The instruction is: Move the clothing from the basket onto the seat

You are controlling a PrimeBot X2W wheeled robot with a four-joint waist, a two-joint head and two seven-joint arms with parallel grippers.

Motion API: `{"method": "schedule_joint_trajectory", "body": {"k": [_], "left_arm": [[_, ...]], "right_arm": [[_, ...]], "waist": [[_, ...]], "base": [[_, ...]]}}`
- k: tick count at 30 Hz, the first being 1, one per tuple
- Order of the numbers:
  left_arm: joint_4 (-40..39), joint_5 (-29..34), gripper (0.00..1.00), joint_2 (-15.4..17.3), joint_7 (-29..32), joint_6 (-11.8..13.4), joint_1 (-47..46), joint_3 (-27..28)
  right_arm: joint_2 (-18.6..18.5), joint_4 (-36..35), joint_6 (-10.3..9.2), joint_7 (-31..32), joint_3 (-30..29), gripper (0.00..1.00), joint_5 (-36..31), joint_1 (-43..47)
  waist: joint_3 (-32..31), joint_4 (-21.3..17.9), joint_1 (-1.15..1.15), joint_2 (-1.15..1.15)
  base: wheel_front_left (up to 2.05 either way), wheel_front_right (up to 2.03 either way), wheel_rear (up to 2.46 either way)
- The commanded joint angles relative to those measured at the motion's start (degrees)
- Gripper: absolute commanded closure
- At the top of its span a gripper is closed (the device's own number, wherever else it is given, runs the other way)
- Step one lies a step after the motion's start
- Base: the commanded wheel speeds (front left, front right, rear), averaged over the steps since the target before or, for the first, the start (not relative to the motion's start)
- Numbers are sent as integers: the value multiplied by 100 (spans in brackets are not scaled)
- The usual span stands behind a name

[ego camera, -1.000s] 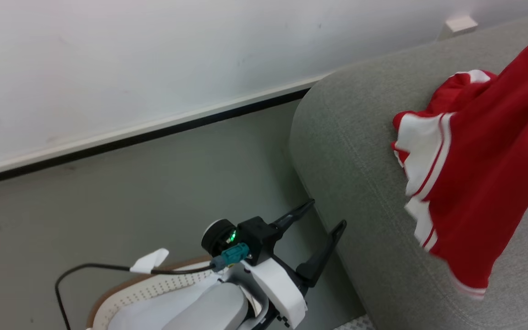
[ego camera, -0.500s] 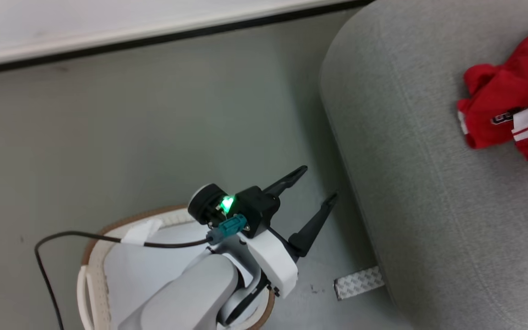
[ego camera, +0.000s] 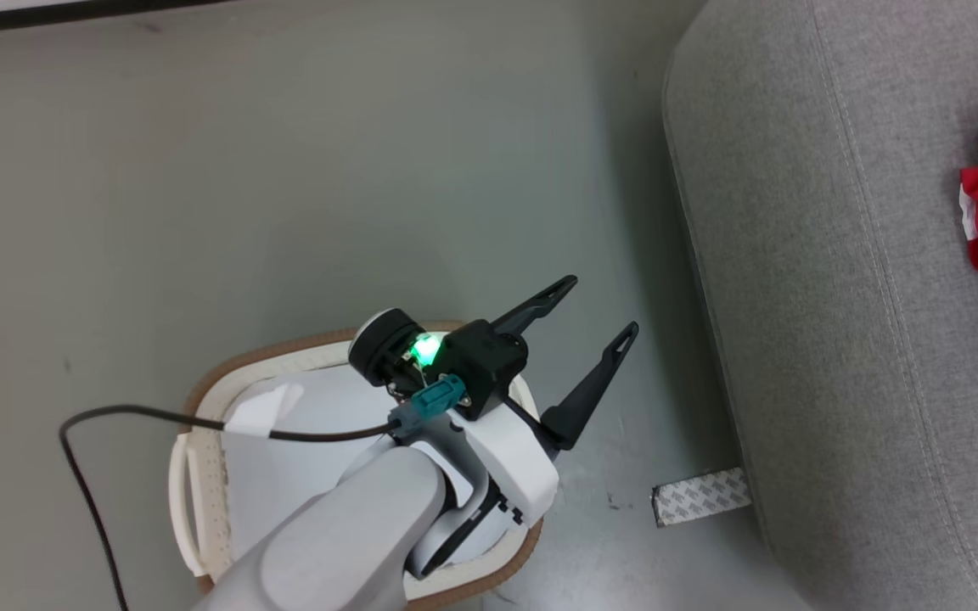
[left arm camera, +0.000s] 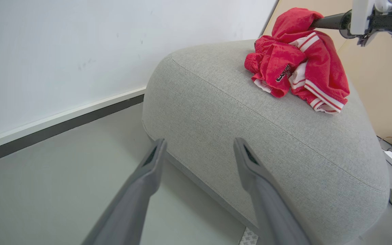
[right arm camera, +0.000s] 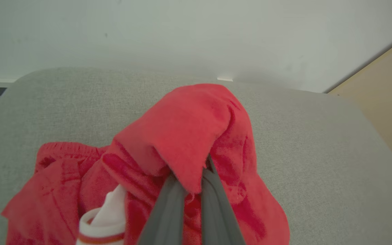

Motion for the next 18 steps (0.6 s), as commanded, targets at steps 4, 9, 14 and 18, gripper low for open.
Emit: {"method": "schedule_joint_trajectory", "body": {"k": [4, 9, 14, 18], "left_arm": [[86, -11, 0, 80, -112, 24, 55, 32], [125, -104, 0, 112, -242, 81, 165, 92], [204, -232, 0, 100, -383, 107, 325, 154], [271, -370, 0, 119, -482, 133, 505, 217]], "right_arm": [[-121, 139, -13, 215, 393, 100, 234, 91], [-238, 187, -13, 237, 696, 0, 395, 122], [-358, 123, -13, 267, 1050, 0, 450, 178], [-455, -141, -13, 160, 1201, 0, 526, 116]], "waist": [[-211, 78, -2, 0], [-499, 90, -2, 0], [-1000, 133, -2, 0], [-1427, 159, -2, 0]], "base": [[0, 0, 0], [0, 0, 0], [0, 0, 0], [0, 0, 0]]}}
